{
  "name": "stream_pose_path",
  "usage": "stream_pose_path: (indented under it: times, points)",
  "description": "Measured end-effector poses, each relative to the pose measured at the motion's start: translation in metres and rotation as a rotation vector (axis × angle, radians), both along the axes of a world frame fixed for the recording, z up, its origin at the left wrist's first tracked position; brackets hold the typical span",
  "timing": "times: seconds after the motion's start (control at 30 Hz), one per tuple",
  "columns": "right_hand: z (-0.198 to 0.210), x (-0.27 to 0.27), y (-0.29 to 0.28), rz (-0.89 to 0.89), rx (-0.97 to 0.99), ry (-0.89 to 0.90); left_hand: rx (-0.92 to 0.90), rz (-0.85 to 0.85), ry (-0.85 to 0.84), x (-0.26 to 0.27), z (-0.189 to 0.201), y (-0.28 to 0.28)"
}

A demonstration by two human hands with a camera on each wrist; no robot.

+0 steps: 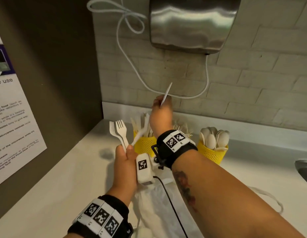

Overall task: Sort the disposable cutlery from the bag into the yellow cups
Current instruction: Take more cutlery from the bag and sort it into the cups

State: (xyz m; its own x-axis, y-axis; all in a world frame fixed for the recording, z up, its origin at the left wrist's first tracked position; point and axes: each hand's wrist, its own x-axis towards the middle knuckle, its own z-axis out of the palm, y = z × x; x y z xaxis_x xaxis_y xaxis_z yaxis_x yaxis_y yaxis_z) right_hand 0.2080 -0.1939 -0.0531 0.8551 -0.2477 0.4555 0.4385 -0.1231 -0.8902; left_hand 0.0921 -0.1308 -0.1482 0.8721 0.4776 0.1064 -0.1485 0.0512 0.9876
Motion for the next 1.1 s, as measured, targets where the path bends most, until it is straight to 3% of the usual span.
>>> stream_pose_path:
  times: [0.13,0.2,0.3,0.37,0.47,0.6,0.77,0.87,0.97,1.1]
  points:
    - [-0.015,0.011,0.001,-0.074,-0.259,-0.114,0.106,0.025,0.016,0.004,0.003,0.009]
    - [-0.015,0.011,0.002,-0.047,-0.215,-0.103,0.156,0.046,0.036,0.013,0.002,0.016]
    - [-0.007,0.008,0.0,0.028,-0.128,0.058,0.147,0.052,0.054,0.022,-0.001,0.025]
    - [-0.002,0.008,-0.003,0.031,-0.254,0.128,0.14,0.03,0.057,0.021,-0.003,0.023]
    - [-0.001,0.01,-0.006,0.011,-0.547,0.034,0.149,-0.018,0.057,0.014,-0.004,0.017]
    - [-0.001,0.011,-0.011,0.043,-0.687,-0.011,0.166,-0.021,0.02,0.012,-0.003,0.017]
    - [-0.003,0.004,-0.017,0.06,-0.902,0.18,0.163,-0.051,-0.023,0.011,0.007,0.017]
    - [0.005,-0.007,-0.023,0.021,-0.878,0.163,0.208,-0.066,-0.051,0.01,0.013,0.014]
    - [0.02,-0.032,-0.028,-0.049,-0.716,0.084,0.275,-0.064,-0.091,0.012,0.019,0.009]
    - [0.029,-0.074,-0.024,0.241,-0.528,0.208,0.446,-0.067,-0.168,0.011,0.035,-0.004]
